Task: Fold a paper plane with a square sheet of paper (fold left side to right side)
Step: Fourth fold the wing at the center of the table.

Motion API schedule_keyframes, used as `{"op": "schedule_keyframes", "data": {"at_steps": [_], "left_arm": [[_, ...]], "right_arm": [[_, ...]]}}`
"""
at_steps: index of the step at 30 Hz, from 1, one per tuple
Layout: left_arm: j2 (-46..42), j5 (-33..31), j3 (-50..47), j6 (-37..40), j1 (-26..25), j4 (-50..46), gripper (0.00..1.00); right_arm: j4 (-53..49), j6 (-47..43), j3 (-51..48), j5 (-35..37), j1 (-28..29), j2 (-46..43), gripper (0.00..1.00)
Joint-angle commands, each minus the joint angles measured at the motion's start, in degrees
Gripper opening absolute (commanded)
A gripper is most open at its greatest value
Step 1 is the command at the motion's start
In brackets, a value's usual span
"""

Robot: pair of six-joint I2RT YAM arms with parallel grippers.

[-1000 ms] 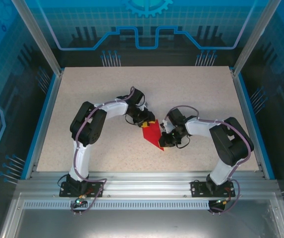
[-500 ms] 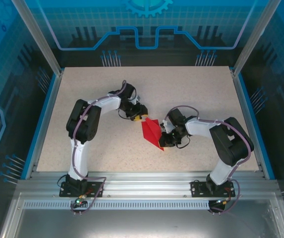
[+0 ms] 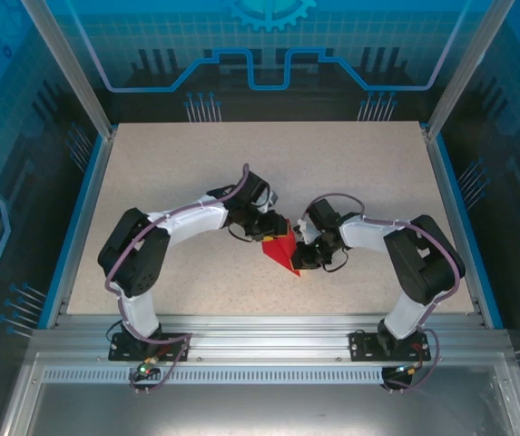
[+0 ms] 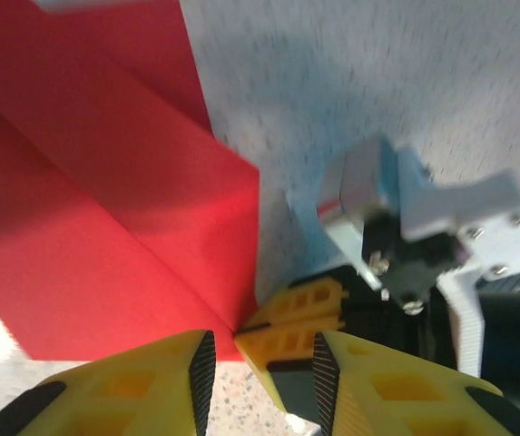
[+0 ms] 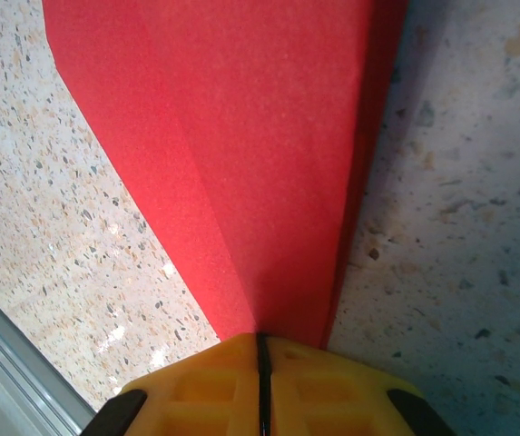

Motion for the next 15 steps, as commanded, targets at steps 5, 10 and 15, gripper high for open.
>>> {"op": "schedule_keyframes", "data": {"at_steps": [5, 10, 15], "left_arm": [[5.56, 1.15, -0.62, -5.08, -0.97, 5.0, 0.36], [8.45, 0.94, 2.05, -4.63, -0.72, 4.21, 0.36], [9.95, 1.16, 2.34, -5.35, 1.14, 5.43, 0.36]], "right_arm": [[-6.08, 0.31, -3.28, 7.21, 1.0, 2.99, 0.08], [-6.24, 0.28, -3.28, 7.22, 1.0, 2.88, 0.09], [-6.35, 0.17, -3.28, 7.16, 1.0, 3.1, 0.08]]}}
